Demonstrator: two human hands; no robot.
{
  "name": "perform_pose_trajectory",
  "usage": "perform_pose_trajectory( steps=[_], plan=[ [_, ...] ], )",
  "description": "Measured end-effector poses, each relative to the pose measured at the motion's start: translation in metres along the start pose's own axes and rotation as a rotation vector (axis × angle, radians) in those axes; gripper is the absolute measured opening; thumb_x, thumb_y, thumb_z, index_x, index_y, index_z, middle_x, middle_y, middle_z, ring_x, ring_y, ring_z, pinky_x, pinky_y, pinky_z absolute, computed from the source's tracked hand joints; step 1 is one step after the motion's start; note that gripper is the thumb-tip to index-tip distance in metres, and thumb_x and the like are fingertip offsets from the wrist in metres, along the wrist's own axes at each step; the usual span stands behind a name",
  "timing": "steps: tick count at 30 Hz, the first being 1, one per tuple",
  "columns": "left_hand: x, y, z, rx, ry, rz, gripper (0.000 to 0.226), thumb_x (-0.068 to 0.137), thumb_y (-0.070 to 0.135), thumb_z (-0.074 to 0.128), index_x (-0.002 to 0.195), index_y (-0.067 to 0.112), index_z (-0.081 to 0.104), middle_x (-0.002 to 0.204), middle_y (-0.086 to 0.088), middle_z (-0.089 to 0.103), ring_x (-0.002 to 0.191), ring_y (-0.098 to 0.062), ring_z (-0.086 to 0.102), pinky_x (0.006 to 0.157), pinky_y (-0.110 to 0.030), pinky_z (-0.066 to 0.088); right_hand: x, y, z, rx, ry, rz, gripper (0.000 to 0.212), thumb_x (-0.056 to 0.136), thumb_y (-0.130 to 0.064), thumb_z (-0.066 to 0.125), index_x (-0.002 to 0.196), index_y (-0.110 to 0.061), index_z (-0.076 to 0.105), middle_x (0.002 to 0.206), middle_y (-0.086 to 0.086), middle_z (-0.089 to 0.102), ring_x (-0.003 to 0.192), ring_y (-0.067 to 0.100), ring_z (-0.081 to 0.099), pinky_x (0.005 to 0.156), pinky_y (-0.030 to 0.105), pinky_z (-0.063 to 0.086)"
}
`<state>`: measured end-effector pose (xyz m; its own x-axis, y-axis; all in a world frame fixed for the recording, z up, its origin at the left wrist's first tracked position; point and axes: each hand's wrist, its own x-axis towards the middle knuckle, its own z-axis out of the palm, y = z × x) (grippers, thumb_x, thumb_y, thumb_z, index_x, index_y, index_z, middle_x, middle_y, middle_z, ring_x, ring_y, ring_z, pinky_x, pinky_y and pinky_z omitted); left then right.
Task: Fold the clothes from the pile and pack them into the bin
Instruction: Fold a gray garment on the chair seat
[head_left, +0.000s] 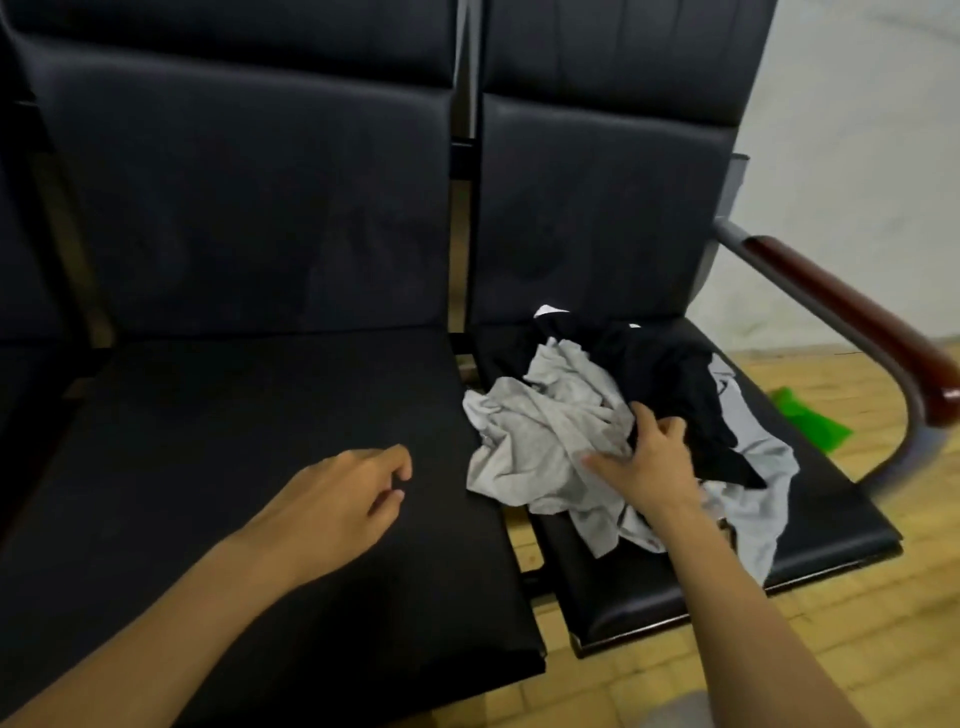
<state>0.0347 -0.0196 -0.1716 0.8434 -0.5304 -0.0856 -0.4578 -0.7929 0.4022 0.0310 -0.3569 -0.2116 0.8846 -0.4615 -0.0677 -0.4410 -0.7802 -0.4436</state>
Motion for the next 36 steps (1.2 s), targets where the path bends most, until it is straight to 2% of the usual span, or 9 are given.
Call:
perform_pose_trajectory(
  steps=[6, 12, 15, 19, 21, 23, 27, 34, 36],
  plan=[
    [-0.014, 0.000, -0.017, -0.014, -0.022, -0.051, 0.008, 0.099, 0.034, 0.051, 0.101, 0.042, 0.049, 0.085, 0.014, 0.057, 0.072, -0.001, 0.059, 0.060, -0.019, 0.048, -0.001, -0.034, 0.025, -0.300, -0.012, 0.014, 0.061, 0.089, -0.046, 0.066, 0.139, -0.022, 0.041, 0.140, 0.008, 0.032, 0.123, 0.032, 0.041, 0.084, 0.041, 0.050],
    [-0.029, -0.012, -0.034, -0.067, 0.046, -0.081, 0.008, 0.099, 0.033, 0.052, 0.099, 0.041, 0.051, 0.085, 0.013, 0.060, 0.072, -0.002, 0.061, 0.063, -0.022, 0.053, -0.016, -0.059, 0.003, -0.156, 0.029, 0.007, 0.023, 0.097, -0.028, 0.056, 0.110, -0.012, 0.065, 0.126, 0.010, 0.052, 0.112, 0.030, 0.052, 0.083, 0.040, 0.047],
    [-0.032, -0.021, -0.038, -0.192, 0.100, -0.088, 0.019, 0.094, 0.041, 0.059, 0.108, 0.047, 0.048, 0.094, 0.018, 0.059, 0.082, 0.004, 0.059, 0.073, -0.025, 0.056, -0.047, -0.100, -0.019, 0.222, 0.146, -0.216, 0.035, 0.094, -0.016, 0.058, 0.060, -0.008, 0.056, 0.067, 0.007, 0.060, 0.059, 0.016, 0.053, 0.060, 0.035, 0.041],
    [-0.039, -0.022, -0.045, -0.566, 0.065, -0.047, 0.103, 0.070, 0.054, 0.081, 0.142, 0.063, 0.008, 0.136, 0.028, 0.033, 0.122, 0.004, 0.043, 0.100, -0.026, 0.046, -0.111, -0.170, -0.057, 0.946, -0.134, -0.398, 0.029, 0.099, -0.029, 0.056, 0.093, -0.006, 0.072, 0.091, 0.014, 0.073, 0.089, 0.020, 0.071, 0.080, 0.032, 0.057],
    [-0.045, -0.024, -0.056, -0.750, 0.096, -0.009, 0.120, 0.062, 0.052, 0.087, 0.143, 0.064, 0.000, 0.144, 0.027, 0.027, 0.130, 0.004, 0.038, 0.103, -0.025, 0.042, -0.132, -0.196, -0.076, 1.275, -0.321, -0.409, 0.033, 0.098, -0.033, 0.053, 0.104, -0.005, 0.070, 0.101, 0.019, 0.073, 0.098, 0.027, 0.071, 0.084, 0.036, 0.057],
    [-0.054, -0.027, -0.071, -0.869, 0.137, 0.025, 0.112, 0.063, 0.050, 0.088, 0.144, 0.062, 0.013, 0.143, 0.029, 0.037, 0.128, 0.006, 0.044, 0.100, -0.026, 0.047, -0.141, -0.214, -0.086, 1.411, -0.377, -0.414, 0.044, 0.096, -0.038, 0.050, 0.110, 0.000, 0.066, 0.106, 0.023, 0.071, 0.102, 0.032, 0.070, 0.089, 0.042, 0.056],
    [-0.076, -0.036, -0.094, -0.844, 0.234, 0.038, 0.026, 0.093, 0.036, 0.064, 0.119, 0.032, 0.067, 0.113, 0.007, 0.071, 0.104, -0.007, 0.067, 0.084, -0.024, 0.053, -0.134, -0.225, -0.063, 1.281, -0.322, -0.372, 0.053, 0.099, -0.048, 0.042, 0.105, -0.002, 0.068, 0.104, 0.021, 0.072, 0.104, 0.031, 0.069, 0.092, 0.044, 0.055],
    [-0.104, -0.083, -0.102, -0.643, 0.478, -0.271, 0.015, 0.078, 0.019, 0.082, 0.090, 0.025, 0.075, 0.087, 0.010, 0.074, 0.082, -0.004, 0.070, 0.067, -0.021, 0.054, -0.104, -0.217, -0.017, 0.737, -0.060, -0.578, 0.046, 0.102, -0.040, 0.044, 0.085, -0.005, 0.070, 0.083, 0.019, 0.068, 0.072, 0.017, 0.062, 0.072, 0.032, 0.052],
    [-0.112, -0.094, -0.108, -0.488, 0.590, -0.286, 0.012, 0.081, 0.011, 0.077, 0.081, 0.023, 0.075, 0.078, 0.012, 0.073, 0.076, -0.002, 0.068, 0.065, -0.017, 0.050, -0.103, -0.216, -0.012, 0.379, -0.011, -0.687, 0.050, 0.097, -0.051, 0.040, 0.077, -0.012, 0.064, 0.069, 0.010, 0.062, 0.065, 0.023, 0.058, 0.068, 0.041, 0.052]
  ],
)
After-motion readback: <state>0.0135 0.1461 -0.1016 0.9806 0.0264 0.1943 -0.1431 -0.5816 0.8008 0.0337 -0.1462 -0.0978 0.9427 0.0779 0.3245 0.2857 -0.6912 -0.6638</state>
